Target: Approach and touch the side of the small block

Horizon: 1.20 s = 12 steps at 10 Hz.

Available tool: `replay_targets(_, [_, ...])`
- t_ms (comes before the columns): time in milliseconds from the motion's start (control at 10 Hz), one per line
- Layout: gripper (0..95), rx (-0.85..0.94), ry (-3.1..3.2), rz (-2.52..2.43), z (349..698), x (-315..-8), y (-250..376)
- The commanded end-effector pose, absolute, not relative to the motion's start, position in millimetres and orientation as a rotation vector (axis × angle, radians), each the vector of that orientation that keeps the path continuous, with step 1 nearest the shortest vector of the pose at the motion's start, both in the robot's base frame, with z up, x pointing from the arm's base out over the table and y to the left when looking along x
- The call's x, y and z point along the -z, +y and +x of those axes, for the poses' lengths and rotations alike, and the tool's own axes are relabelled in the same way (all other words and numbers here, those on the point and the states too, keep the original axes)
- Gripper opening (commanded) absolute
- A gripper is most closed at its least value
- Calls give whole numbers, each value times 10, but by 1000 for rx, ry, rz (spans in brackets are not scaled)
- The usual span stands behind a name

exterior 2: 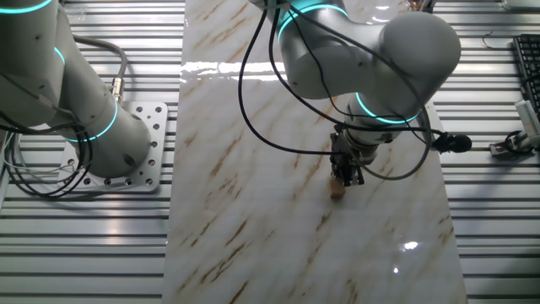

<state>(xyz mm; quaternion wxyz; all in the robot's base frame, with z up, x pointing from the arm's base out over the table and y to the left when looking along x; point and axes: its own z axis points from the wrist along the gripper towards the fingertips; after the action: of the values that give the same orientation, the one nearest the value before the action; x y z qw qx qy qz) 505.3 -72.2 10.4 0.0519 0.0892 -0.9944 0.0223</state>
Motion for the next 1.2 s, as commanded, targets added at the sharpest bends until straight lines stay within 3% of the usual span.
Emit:
replay_targets(100, [0, -68, -3020, 279, 5053, -110, -720])
replay_targets(1200, [0, 3, -3011, 193, 5053, -110, -720])
